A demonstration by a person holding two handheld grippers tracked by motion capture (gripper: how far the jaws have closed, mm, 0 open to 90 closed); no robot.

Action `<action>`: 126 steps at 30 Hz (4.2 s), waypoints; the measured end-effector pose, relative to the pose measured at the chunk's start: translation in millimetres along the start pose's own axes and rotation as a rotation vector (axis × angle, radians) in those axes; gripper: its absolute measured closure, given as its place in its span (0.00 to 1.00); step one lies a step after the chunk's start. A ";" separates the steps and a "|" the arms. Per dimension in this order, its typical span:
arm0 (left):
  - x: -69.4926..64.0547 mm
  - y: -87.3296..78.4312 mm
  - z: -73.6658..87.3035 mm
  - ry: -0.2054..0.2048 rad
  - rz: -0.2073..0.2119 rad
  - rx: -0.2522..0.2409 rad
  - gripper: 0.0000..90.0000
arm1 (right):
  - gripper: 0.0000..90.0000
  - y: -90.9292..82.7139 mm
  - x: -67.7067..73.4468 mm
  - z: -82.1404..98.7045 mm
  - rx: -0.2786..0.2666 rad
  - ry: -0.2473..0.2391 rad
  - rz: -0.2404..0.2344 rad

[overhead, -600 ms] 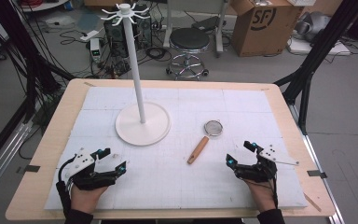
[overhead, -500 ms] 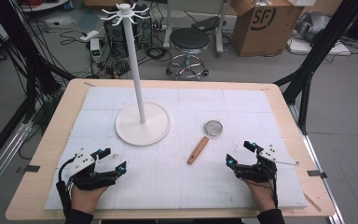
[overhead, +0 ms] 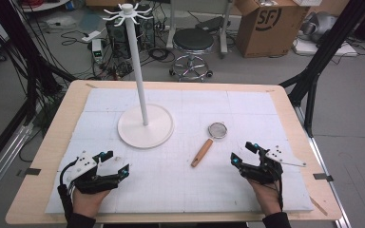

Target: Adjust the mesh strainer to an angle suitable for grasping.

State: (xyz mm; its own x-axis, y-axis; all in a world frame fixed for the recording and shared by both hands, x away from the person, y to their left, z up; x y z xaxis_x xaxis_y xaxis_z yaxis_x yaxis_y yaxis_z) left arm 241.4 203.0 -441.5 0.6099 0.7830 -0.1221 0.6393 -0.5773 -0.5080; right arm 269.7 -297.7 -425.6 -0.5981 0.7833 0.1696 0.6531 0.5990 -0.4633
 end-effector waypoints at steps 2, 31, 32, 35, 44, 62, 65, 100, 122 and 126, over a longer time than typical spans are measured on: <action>0.0 -0.2 0.0 -0.002 0.000 -0.002 0.22 | 0.32 0.0 0.4 -2.1 -0.001 -0.010 -0.003; 0.5 1.4 -8.7 0.003 0.003 -0.049 0.22 | 0.92 25.1 -2.8 -21.5 0.120 0.024 -0.109; 0.6 1.6 -9.5 0.003 0.003 -0.046 0.22 | 0.96 25.6 -3.8 -24.3 0.117 0.026 -0.117; 0.8 2.0 -10.9 0.009 0.002 -0.051 0.22 | 1.00 29.1 -5.3 -33.6 0.121 0.021 -0.125; 6.9 4.3 -13.7 -0.007 0.014 -0.064 0.22 | 1.00 48.3 -1.1 -47.4 0.173 0.018 -0.175; 8.1 7.5 -18.1 0.009 0.009 -0.032 0.22 | 1.00 96.0 -13.9 -78.1 0.299 0.096 -0.218; 7.6 7.7 -18.1 0.010 0.010 -0.032 0.22 | 1.00 104.8 -14.3 -76.4 0.322 0.104 -0.215; 4.3 8.4 -14.9 0.018 0.012 -0.013 0.22 | 1.00 168.6 -15.0 -58.6 0.606 0.152 -0.124; 3.4 4.9 -10.7 0.017 0.009 -0.005 0.22 | 1.00 154.8 -26.0 -52.7 0.606 0.165 -0.080; 3.4 3.6 -10.3 0.014 0.008 -0.006 0.22 | 1.00 150.7 -25.7 -52.2 0.618 0.143 -0.066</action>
State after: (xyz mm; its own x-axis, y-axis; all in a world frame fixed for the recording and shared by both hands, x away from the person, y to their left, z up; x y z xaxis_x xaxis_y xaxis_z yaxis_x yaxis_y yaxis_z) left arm 250.6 201.2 -434.9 0.6213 0.7752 -0.1146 0.6373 -0.5850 -0.5016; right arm 407.7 -218.9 -454.4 -0.5319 0.7882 0.3097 0.2026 0.4736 -0.8572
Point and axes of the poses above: each handheld gripper's, and its own axes: y roughly forward along the jaws, z roughly out of its underside, x roughly to its left, the point moved 1 cm from there along y, roughly forward along the jaws, and after that the axes turned 15 degrees about x, right-handed, at the moved point
